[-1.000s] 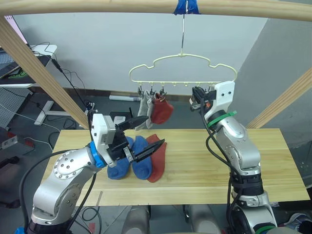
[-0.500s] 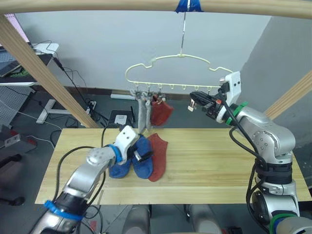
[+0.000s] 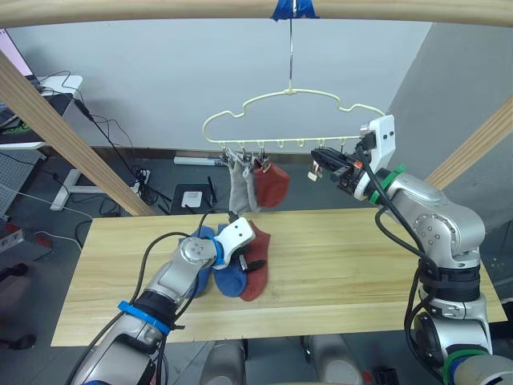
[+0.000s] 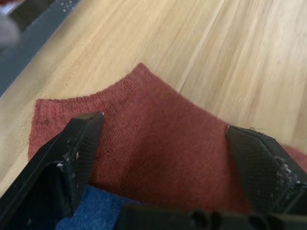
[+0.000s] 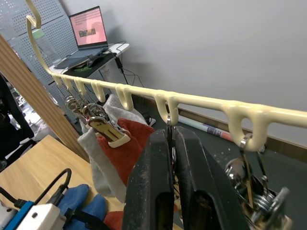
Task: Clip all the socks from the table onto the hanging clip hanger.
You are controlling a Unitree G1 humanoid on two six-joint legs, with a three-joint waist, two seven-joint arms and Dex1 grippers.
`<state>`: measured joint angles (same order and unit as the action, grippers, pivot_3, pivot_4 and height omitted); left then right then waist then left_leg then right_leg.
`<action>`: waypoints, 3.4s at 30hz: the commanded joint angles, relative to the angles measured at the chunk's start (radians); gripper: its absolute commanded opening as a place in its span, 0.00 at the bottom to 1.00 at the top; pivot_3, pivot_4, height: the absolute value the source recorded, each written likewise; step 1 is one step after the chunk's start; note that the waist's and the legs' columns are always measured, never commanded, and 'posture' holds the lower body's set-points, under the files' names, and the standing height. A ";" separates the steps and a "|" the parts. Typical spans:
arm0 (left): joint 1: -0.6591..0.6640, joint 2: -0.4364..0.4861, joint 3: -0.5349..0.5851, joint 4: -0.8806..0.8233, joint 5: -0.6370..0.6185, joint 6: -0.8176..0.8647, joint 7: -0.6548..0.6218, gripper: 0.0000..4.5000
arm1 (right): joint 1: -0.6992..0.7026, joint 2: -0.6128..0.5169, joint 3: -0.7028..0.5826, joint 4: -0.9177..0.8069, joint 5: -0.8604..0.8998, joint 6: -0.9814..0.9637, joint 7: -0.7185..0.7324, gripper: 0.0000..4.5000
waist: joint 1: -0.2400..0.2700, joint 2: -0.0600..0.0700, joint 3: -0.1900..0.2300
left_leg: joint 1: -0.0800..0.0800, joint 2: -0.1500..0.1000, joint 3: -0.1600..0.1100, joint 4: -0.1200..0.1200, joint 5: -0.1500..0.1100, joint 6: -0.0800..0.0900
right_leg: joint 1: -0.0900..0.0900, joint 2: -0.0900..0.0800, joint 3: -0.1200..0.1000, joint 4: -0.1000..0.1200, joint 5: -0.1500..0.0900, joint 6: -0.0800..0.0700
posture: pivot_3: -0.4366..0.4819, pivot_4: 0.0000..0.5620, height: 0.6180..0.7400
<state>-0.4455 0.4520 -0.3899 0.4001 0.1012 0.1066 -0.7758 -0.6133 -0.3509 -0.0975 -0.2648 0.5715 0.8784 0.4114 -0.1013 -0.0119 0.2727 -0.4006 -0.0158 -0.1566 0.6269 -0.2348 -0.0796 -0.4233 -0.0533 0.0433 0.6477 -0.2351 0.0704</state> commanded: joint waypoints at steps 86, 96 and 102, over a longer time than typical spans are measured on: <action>-0.005 0.016 0.189 -0.380 -0.011 -0.794 0.030 0.00 | -0.288 0.225 -0.575 0.158 0.571 0.735 -0.449 0.00 | -0.012 0.001 -0.001 | 0.001 0.000 0.002 0.002 0.001 0.002 | -0.001 0.000 0.002 0.011 0.001 0.000 | 0.32 0.42 1.00; -0.016 0.016 0.185 -0.377 -0.007 -0.805 0.049 0.00 | -0.275 0.236 -0.563 0.147 0.594 0.732 -0.492 0.00 | -0.013 0.001 -0.001 | 0.001 0.000 0.002 0.002 0.001 0.002 | -0.002 0.000 0.002 0.012 0.001 0.000 | 0.33 0.42 1.00; -0.016 0.021 0.185 -0.378 -0.006 -0.806 0.057 0.00 | -0.267 0.229 -0.550 0.145 0.593 0.730 -0.489 0.00 | -0.013 0.001 -0.001 | 0.001 0.000 0.002 0.002 0.002 0.003 | -0.002 0.000 0.002 0.012 0.001 0.000 | 0.33 0.42 1.00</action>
<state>-0.4462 0.4685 -0.2020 0.0392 0.1004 -0.6837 -0.7326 -0.8805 -0.1153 -0.6531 -0.0836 1.1241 1.6063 -0.0868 -0.1147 -0.0109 0.2719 -0.3991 -0.0154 -0.1546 0.6289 -0.2332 -0.0771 -0.4249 -0.0529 0.0450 0.6596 -0.2341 0.0705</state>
